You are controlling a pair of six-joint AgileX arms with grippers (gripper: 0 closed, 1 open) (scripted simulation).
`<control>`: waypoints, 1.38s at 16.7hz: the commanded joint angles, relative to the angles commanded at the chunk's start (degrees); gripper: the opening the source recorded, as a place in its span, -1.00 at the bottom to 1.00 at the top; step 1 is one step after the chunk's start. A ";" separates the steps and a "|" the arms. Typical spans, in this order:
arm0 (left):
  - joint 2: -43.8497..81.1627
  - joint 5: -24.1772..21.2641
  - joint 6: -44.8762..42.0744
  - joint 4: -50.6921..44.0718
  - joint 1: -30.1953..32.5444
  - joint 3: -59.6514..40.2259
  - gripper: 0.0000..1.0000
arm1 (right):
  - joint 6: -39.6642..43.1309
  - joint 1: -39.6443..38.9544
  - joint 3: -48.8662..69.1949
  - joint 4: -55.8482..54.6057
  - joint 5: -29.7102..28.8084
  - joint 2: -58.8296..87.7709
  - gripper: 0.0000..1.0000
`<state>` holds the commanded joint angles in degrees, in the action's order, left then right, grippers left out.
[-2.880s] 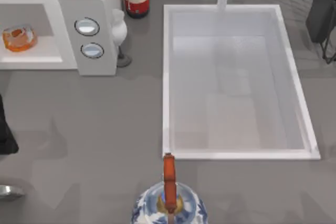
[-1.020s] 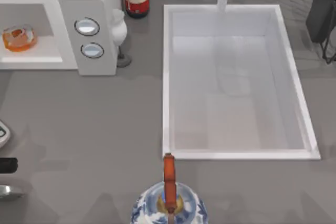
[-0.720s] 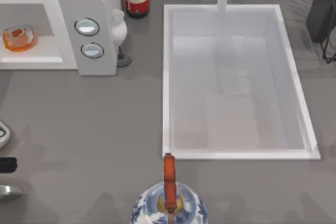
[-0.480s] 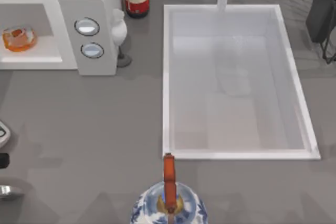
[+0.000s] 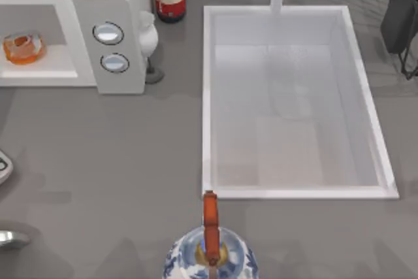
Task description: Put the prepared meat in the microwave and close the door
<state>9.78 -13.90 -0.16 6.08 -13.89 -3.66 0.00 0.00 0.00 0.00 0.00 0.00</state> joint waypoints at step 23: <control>7.10 -4.20 -0.17 4.83 -4.17 -2.09 -1.00 | 0.00 0.00 0.00 0.00 0.00 0.00 1.00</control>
<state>16.87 -18.10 -0.33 10.91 -18.06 -5.75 0.00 0.00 0.00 0.00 0.00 0.00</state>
